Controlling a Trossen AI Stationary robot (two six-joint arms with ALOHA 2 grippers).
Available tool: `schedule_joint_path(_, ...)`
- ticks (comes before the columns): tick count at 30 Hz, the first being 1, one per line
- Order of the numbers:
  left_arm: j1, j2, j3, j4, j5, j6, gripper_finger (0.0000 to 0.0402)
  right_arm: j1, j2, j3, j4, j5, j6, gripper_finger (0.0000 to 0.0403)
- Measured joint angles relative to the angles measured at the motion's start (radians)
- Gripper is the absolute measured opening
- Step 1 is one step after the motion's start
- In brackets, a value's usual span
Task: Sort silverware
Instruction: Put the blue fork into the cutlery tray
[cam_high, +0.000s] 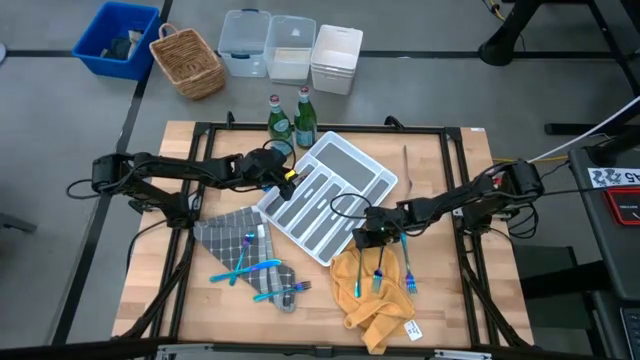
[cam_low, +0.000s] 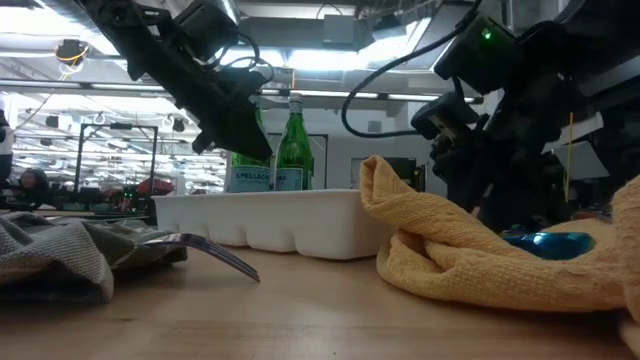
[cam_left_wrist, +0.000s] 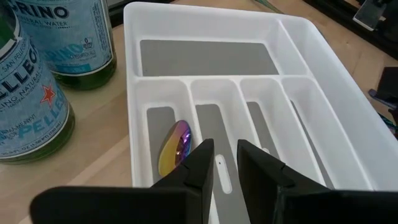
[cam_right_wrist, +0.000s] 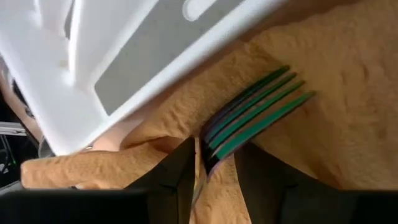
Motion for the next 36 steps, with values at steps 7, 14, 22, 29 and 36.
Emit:
schedule_joint_path(7, 0.000, 0.000, 0.000, 0.000, 0.000, 0.000, 0.0060, 0.000, -0.003, 0.000, 0.000, -0.041, 0.000, 0.0045)
schedule_joint_path(14, 0.000, 0.000, 0.000, 0.000, 0.000, 0.000, 0.0060, 0.000, -0.004, 0.001, 0.019, -0.100, 0.013, 0.0017)
schedule_joint_path(22, 0.000, 0.000, 0.000, 0.001, 0.000, 0.000, 0.0060, 0.000, -0.042, 0.001, 0.071, -0.117, 0.027, 0.0007)
schedule_joint_path(29, 0.000, 0.000, 0.000, 0.002, 0.000, 0.000, 0.0060, 0.000, -0.162, 0.001, 0.076, -0.087, 0.032, 0.0006)
schedule_joint_path(36, 0.000, 0.000, 0.000, 0.004, 0.000, -0.001, 0.0060, 0.000, -0.238, 0.001, 0.197, 0.236, 0.034, 0.0009)
